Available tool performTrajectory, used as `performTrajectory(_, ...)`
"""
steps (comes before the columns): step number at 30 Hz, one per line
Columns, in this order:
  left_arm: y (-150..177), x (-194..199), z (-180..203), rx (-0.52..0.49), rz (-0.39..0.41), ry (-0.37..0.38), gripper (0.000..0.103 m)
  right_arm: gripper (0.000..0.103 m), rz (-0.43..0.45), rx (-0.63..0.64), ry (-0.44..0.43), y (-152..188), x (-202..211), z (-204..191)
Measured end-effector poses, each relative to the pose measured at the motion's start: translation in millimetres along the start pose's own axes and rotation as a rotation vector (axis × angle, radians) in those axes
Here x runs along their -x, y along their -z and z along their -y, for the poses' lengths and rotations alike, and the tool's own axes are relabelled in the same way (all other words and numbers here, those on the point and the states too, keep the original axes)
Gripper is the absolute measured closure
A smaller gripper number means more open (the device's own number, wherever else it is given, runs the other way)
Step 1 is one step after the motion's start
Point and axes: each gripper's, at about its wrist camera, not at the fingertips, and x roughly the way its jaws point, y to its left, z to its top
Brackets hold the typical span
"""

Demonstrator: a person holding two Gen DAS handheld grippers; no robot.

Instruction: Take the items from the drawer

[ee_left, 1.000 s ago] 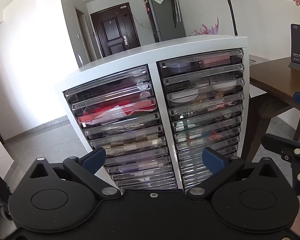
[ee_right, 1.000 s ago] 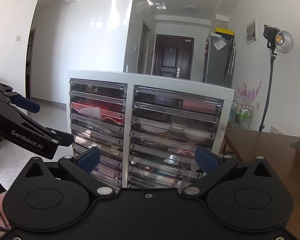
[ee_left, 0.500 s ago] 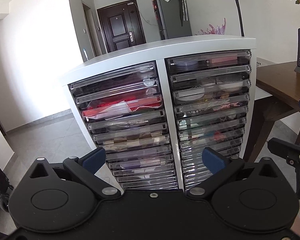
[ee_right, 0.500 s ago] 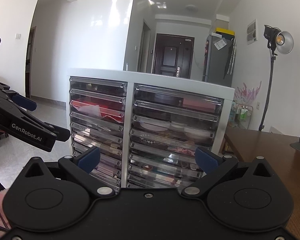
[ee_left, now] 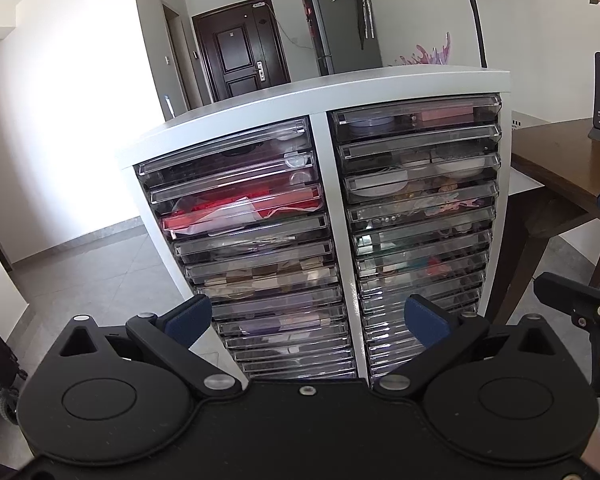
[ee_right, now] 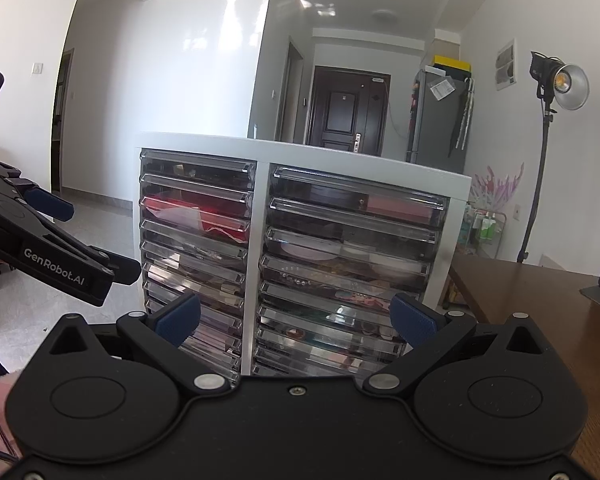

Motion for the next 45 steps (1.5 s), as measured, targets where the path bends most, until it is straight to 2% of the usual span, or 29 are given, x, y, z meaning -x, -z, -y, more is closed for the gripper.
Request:
performTrajectory(27,3,-4,1,-0.015,0.002,0.012,0.0,0.0,-0.014,0.03,0.004,5,-2,-4)
performTrajectory(40,10,-16,4,-0.035,-0.014,0.009,0.0,0.0,-0.046,0.142,0.035,18,-15,-13)
performTrajectory(45,14,-26,6,-0.045,-0.012,-0.001,0.0,0.0,-0.065,0.209,0.089,26,-28,-16)
